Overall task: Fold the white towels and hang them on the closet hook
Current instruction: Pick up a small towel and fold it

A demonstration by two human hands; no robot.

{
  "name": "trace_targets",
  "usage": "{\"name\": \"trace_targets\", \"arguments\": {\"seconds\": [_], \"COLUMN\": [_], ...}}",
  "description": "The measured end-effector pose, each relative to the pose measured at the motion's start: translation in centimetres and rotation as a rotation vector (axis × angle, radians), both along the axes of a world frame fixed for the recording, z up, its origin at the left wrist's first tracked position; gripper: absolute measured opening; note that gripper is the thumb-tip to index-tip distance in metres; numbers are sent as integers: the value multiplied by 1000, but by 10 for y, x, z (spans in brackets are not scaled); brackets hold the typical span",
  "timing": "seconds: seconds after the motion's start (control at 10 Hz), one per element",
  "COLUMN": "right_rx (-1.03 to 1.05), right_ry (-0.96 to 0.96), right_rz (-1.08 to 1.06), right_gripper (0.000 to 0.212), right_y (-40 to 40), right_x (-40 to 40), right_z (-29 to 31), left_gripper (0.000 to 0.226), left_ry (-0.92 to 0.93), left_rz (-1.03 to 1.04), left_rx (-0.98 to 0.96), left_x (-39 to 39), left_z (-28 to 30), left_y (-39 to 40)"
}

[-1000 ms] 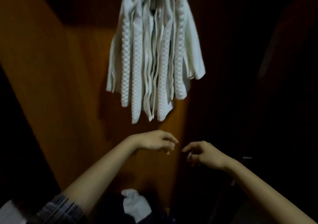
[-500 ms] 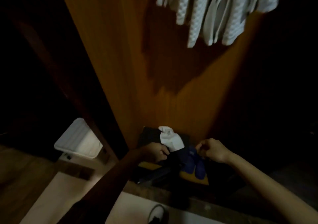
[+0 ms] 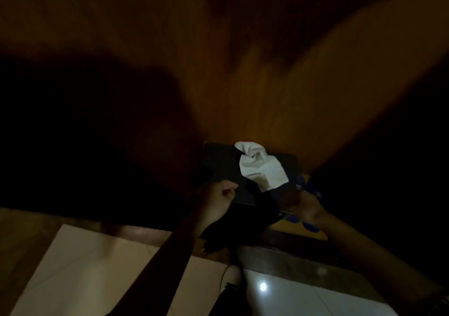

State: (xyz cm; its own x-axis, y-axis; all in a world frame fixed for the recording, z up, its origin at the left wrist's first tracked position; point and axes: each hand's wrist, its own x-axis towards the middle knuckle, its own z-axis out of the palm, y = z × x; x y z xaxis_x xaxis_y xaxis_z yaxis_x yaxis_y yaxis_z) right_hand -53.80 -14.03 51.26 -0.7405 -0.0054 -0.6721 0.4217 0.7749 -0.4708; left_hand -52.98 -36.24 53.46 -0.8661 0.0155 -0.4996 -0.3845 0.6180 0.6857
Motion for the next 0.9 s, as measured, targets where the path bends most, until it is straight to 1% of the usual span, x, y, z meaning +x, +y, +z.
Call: {"name": "trace_targets", "arguments": {"seconds": [0.1, 0.2, 0.3, 0.4, 0.5, 0.6, 0.7, 0.8, 0.9], "right_rx": [19, -15, 7, 26, 157, 262, 289, 121, 46], "right_ry": [-23, -23, 37, 155, 243, 327, 367, 414, 499], "right_rz": [-51, -219, -295, -300, -224, -100, 23, -49, -74], "right_gripper": [37, 54, 68, 71, 65, 43, 31, 25, 27], "right_y": [-13, -20, -24, -25, -24, -22, -19, -20, -21], "right_x": [-31, -55, -80, -98, -106, -112, -111, -103, -93], "right_z": [-59, -120, -190, -228, -261, -287, -303, -301, -281], "left_gripper": [29, 29, 27, 29, 28, 29, 31, 37, 43], "left_ry": [-8, -3, 19, -14, -20, -11, 53, 162, 305], "left_rz": [38, 78, 115, 76, 70, 61, 7, -45, -19], "left_rx": [53, 103, 122, 98, 127, 143, 112, 104, 83], "left_x": [-31, -49, -60, -67, -74, -80, -85, -84, -76], "left_z": [-59, -119, -174, -217, -241, -257, -266, -263, -252], "left_y": [-1, 0, 0, 1, 5, 9, 13, 20, 33]}}
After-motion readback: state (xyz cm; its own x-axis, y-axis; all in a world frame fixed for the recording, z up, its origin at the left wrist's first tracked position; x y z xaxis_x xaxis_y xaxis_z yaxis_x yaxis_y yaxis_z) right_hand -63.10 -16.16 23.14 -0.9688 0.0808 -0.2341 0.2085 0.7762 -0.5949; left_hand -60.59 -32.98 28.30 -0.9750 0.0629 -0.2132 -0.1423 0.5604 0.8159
